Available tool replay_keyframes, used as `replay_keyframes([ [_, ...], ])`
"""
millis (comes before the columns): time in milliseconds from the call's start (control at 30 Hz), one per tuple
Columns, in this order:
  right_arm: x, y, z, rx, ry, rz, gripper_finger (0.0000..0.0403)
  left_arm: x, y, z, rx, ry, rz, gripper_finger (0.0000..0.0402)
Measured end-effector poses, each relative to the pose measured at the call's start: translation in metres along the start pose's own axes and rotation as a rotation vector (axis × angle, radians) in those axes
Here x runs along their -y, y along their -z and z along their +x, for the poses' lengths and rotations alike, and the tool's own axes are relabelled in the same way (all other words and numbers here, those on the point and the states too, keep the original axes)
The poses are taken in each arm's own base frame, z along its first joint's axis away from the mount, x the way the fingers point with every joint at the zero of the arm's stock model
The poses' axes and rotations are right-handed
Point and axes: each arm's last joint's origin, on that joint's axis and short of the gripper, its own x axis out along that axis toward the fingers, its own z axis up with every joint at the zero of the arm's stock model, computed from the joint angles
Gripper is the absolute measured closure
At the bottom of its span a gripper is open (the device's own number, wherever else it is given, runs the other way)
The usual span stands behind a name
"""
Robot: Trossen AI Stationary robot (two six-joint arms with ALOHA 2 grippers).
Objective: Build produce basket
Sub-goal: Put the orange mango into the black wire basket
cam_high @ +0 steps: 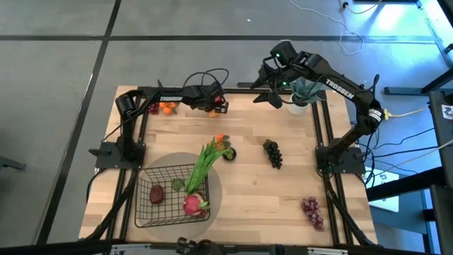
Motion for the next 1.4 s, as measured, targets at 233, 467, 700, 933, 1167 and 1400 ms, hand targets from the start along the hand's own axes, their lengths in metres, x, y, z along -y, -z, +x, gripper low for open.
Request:
replay_keyframes([
  [233, 0.000, 0.000, 0.000, 0.000, 0.000, 0.000, 0.0079, -0.001, -0.006, -0.025, 0.014, 0.040, 0.068, 0.0184],
  [467, 0.000, 0.000, 0.000, 0.000, 0.000, 0.000, 0.0079, -0.004, -0.013, -0.066, 0.058, 0.103, 0.197, 0.0184],
  [700, 0.000, 0.000, 0.000, 0.000, 0.000, 0.000, 0.0079, -0.021, -0.008, -0.127, 0.049, 0.105, 0.286, 0.0184],
  [933, 0.000, 0.000, 0.000, 0.000, 0.000, 0.000, 0.0079, -0.043, 0.013, -0.193, 0.037, 0.123, 0.360, 0.0184],
  [1167, 0.000, 0.000, 0.000, 0.000, 0.000, 0.000, 0.0079, -0.058, 0.042, -0.244, 0.038, 0.198, 0.433, 0.0184],
  [1400, 0.000, 0.000, 0.000, 0.000, 0.000, 0.000, 0.0079, -0.065, 0.076, -0.272, -0.086, 0.284, 0.508, 0.0184],
])
